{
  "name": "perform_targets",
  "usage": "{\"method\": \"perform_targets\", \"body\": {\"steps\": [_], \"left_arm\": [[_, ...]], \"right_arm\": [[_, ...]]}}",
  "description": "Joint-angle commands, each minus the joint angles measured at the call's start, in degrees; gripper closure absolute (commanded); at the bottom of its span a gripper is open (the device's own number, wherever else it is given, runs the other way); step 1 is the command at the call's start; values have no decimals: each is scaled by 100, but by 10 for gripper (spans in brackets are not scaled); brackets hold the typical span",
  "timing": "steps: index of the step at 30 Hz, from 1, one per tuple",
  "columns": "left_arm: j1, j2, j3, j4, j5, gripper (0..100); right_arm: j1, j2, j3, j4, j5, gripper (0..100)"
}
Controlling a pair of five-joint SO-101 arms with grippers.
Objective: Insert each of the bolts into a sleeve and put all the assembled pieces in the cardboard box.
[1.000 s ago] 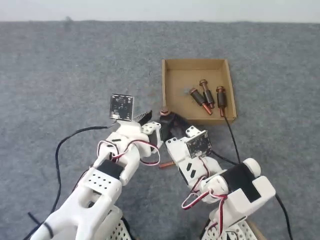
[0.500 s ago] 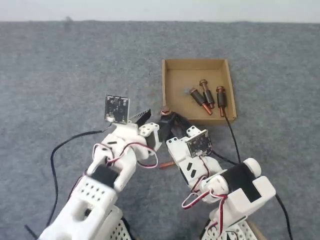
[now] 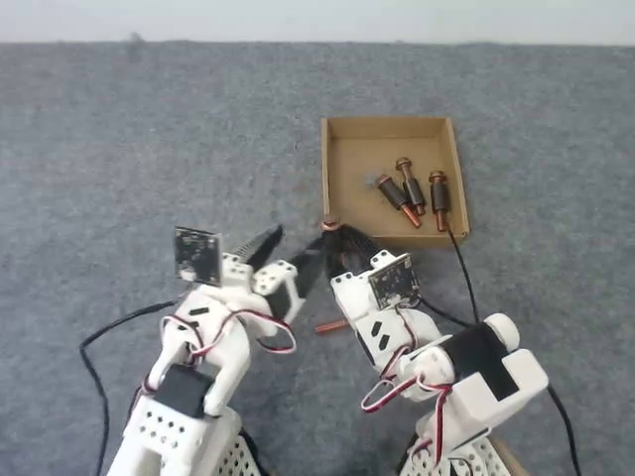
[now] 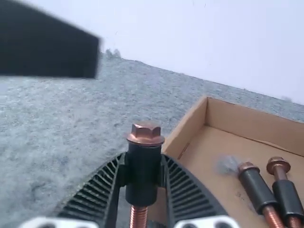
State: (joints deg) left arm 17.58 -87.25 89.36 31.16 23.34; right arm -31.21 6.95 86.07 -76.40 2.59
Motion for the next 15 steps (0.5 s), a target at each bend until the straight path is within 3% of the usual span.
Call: {"method": "perform_targets", "body": {"steps": [1,10,15], "left_arm": [[-826,-185,48,167,18,757],[-2321,-185,365,571,-105,760],[-2936,-193,637,571,-879,913]], "right_arm": [[145,-198,-281,13,70,992],[171,-259,-44,-40,97,992],[259,-268,-9,-40,114,992]]}}
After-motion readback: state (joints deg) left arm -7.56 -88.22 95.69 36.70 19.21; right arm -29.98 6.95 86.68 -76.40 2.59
